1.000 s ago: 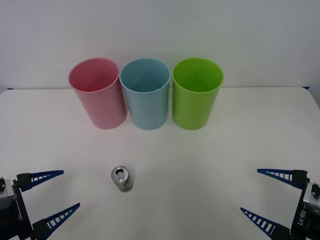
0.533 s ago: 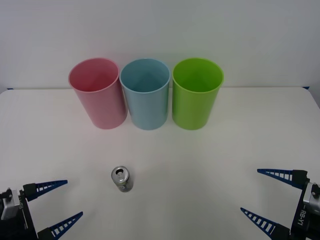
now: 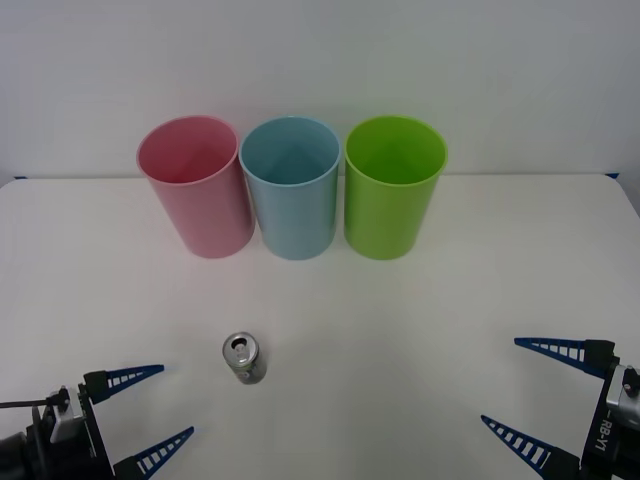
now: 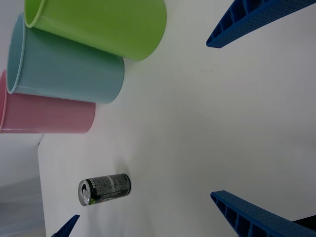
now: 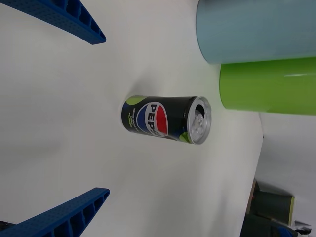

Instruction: Put cans in the blue bin and PET bottles in the pink bin and trash in the green bin.

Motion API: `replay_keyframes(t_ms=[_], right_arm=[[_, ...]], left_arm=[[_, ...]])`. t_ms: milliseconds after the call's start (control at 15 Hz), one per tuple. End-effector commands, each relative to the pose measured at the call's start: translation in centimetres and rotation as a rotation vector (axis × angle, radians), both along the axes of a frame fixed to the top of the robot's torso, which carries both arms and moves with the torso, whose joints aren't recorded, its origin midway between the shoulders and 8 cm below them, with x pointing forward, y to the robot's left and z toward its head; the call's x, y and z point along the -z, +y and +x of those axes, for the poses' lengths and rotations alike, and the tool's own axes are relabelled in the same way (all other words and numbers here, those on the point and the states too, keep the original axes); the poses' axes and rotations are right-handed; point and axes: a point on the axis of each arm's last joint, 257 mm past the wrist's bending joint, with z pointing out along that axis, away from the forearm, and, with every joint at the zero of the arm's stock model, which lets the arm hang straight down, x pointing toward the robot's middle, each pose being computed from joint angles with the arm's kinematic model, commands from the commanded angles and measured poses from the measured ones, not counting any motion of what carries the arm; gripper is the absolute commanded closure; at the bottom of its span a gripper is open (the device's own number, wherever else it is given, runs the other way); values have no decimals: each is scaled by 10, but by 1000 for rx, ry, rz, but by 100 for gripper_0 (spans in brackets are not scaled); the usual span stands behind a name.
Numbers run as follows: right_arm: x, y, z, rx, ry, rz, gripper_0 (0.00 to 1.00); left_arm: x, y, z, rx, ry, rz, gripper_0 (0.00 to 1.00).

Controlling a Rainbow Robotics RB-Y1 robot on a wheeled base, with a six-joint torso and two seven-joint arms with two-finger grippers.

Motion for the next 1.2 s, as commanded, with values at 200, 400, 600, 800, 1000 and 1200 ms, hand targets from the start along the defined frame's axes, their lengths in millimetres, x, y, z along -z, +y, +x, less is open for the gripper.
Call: replay_keyframes(t_ms=[200,400,600,800,1000,1200], right_arm=[[0,0,0,0,0,0,0],[0,0,0,0,0,0,0],[0,0,0,0,0,0,0],[0,0,0,0,0,0,0],[0,0,0,0,0,0,0],[0,0,0,0,0,0,0]], left_arm=[[-1,-25,8,41,24,-51,0],[-5,-37,13,48,26,-81,0],[-7,-52,23,51,32,-101,0],[-11,-69,36,43,17,-118,0],[-10,-84,48,35,4,-115,0],[-9,-94,55,43,0,-117,0]])
